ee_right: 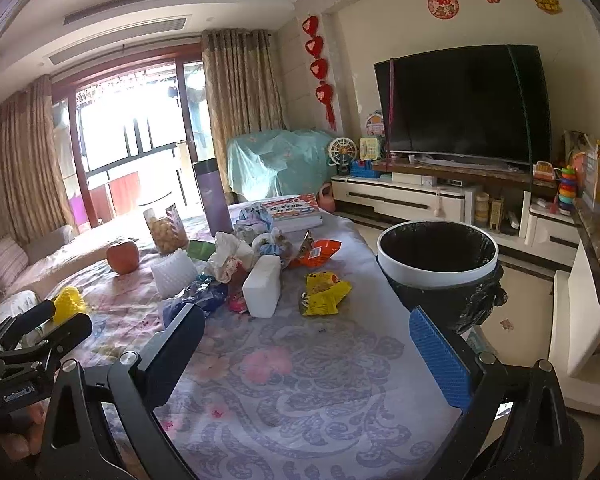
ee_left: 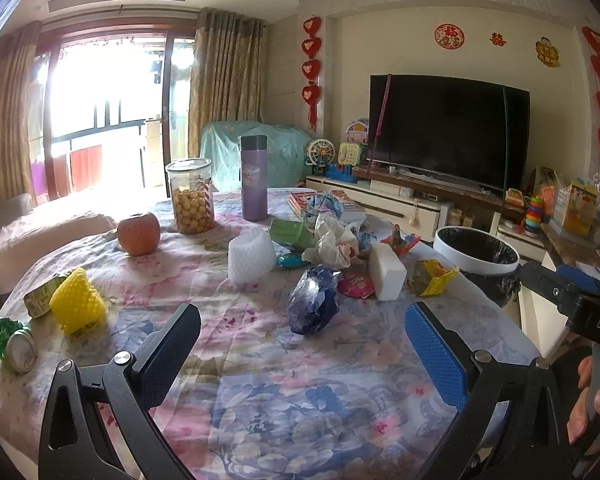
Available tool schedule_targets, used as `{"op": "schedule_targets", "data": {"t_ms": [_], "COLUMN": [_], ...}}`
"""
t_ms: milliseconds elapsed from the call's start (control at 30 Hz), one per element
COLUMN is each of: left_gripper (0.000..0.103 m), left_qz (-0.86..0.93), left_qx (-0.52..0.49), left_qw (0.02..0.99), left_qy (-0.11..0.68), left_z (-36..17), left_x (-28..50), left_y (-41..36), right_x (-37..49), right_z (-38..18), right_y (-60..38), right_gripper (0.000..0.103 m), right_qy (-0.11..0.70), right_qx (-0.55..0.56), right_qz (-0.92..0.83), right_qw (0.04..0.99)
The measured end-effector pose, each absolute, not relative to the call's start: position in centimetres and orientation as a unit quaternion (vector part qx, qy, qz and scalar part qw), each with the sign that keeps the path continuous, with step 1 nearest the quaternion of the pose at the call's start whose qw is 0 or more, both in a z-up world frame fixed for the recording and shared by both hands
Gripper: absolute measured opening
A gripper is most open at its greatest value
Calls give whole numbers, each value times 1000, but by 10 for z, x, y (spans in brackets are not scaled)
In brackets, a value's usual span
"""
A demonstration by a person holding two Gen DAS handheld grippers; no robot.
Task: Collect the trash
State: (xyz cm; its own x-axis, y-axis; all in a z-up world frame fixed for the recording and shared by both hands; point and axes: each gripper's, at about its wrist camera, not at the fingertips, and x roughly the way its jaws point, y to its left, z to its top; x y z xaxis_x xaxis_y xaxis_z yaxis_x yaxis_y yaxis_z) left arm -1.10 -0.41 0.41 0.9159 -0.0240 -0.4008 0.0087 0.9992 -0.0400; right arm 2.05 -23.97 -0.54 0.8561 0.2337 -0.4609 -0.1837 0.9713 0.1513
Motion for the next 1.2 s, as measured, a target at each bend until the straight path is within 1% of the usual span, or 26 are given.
{"op": "schedule_targets", "data": {"t_ms": [1200], "left_gripper": [102], "left_qz": [-8], "left_qx": [-18], "left_qw": [979], "left_qy": [203], "left_z": [-1], "left_x": [-10], "left_y": [-4], "right_x": [19], "right_z": [-8], "right_y": [-232], "right_gripper": [103], "right_qy": [252], "right_qx": [58], "right_qz": [123], "right_qw": [958]}}
